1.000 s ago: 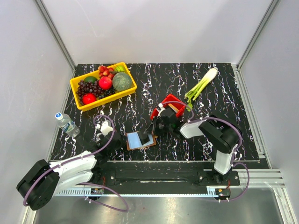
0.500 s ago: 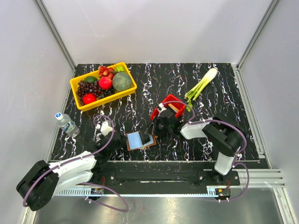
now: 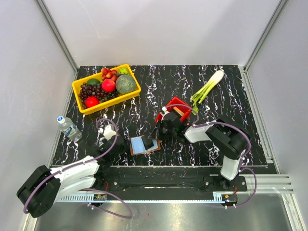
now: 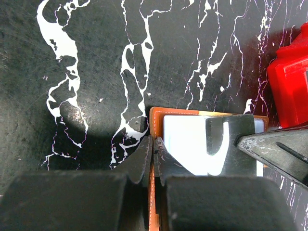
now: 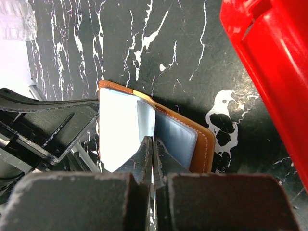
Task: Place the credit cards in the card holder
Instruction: Insert the credit card into the card holder.
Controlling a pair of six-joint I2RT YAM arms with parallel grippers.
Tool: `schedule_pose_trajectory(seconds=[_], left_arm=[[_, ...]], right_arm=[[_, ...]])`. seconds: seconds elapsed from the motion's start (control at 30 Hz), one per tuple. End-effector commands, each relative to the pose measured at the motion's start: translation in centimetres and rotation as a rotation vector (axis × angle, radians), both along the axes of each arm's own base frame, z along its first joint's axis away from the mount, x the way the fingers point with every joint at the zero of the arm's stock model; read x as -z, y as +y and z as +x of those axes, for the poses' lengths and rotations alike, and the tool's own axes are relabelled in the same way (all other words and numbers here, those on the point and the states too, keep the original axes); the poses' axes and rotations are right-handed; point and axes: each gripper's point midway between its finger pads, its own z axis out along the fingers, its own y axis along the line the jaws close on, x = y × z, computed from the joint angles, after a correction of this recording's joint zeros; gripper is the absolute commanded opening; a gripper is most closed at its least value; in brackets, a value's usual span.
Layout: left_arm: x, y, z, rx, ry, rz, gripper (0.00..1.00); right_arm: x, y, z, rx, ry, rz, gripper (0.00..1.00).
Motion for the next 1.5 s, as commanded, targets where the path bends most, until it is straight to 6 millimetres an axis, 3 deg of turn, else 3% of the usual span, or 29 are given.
schedule_pose_trajectory(seconds=[0.0, 0.27, 0.47, 0.6, 1.07, 1.33, 1.47], left_arm=[[0.9, 0.4, -0.6, 0.022, 0.038, 0.045, 0.00], [0.9, 0.4, -0.7, 0.021, 0.038, 0.040, 0.00], [0.8, 0.6, -0.7, 0.017, 0.036, 0.048, 0.00], [0.9, 0.7, -0.7, 0.019, 0.038, 0.055, 0.00], [1.5, 0.4, -1.3, 0.042, 0.056, 0.042, 0.00], [1.4, 0.0, -1.2, 0.045, 0.049, 0.011, 0.00], [1.4, -0.7, -1.0, 0.060, 0.049, -0.012, 0.00]], right_arm=[[2.0, -0.2, -2.3, -0.093, 0.078, -0.052, 0.00], [1.8, -0.2, -2.4, -0.102, 0.088, -0.055, 0.00], [0.9, 0.5, -3.0, -0.207, 0.080, -0.059, 0.00], [1.5, 0.5, -3.1, -0.240, 0.088, -0.086, 0.00], [1.2, -0.9, 2.2, -0.024, -0.035, -0.110, 0.00], [3.1, -0.3, -0.2, -0.020, 0.072, -0.067, 0.00], [3.2, 0.0, -0.5, 0.007, 0.073, -0.072, 0.00]])
